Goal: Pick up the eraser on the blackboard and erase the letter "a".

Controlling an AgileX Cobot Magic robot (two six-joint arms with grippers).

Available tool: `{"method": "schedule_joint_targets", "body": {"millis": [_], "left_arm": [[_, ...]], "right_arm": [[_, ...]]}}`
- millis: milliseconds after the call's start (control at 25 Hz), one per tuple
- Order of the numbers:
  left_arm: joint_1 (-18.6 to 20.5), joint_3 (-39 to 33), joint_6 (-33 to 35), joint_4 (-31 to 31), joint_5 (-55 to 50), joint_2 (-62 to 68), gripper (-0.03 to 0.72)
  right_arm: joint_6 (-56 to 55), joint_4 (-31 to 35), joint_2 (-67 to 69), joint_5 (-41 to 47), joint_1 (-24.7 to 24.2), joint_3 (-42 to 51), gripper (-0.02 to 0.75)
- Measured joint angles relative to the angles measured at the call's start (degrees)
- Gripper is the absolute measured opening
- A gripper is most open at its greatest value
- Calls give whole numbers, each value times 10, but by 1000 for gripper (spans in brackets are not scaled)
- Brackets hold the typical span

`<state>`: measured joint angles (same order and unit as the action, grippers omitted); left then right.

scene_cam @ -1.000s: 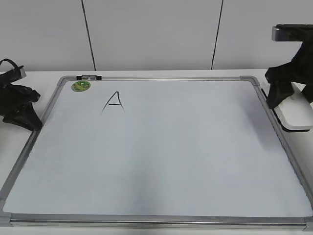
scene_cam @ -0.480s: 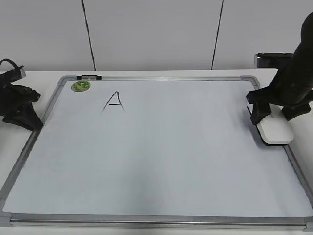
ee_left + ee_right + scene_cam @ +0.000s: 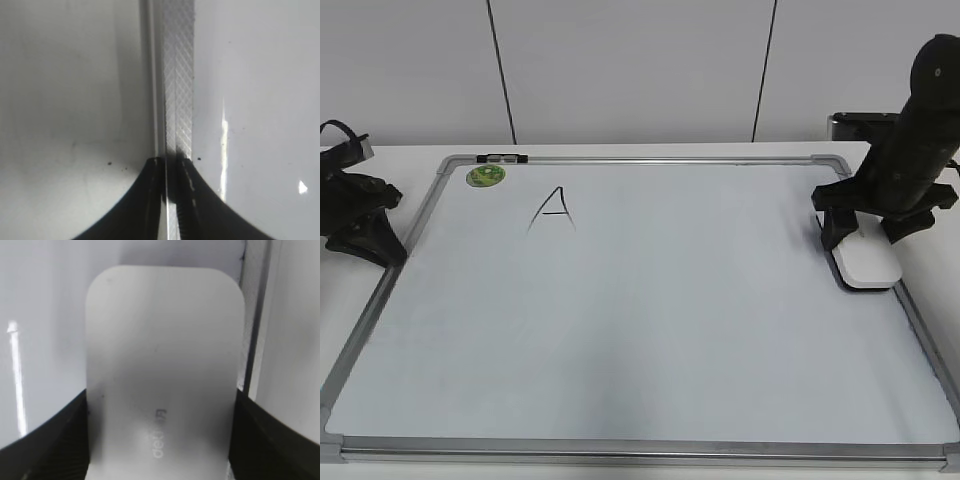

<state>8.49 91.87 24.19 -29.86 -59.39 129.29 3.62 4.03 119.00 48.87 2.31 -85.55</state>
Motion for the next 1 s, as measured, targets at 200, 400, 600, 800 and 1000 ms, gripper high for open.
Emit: {"method": "schedule_joint_targets", "body": {"millis": [200, 400, 600, 800, 1000], "left_arm": [[0, 0, 0, 0, 0, 0, 56], [0, 0, 0, 0, 0, 0, 56], [0, 0, 0, 0, 0, 0, 58], [0, 0, 0, 0, 0, 0, 111], [0, 0, 0, -12, -5, 2, 256]], "right_arm": [[-3, -4, 11, 1, 0, 0, 536], [-8, -6, 11, 1, 0, 0, 588], [-19, -18, 11, 13, 0, -15, 629], [-20, -29, 11, 105, 0, -87, 629], [-11, -34, 11, 179, 0, -163, 607]]}}
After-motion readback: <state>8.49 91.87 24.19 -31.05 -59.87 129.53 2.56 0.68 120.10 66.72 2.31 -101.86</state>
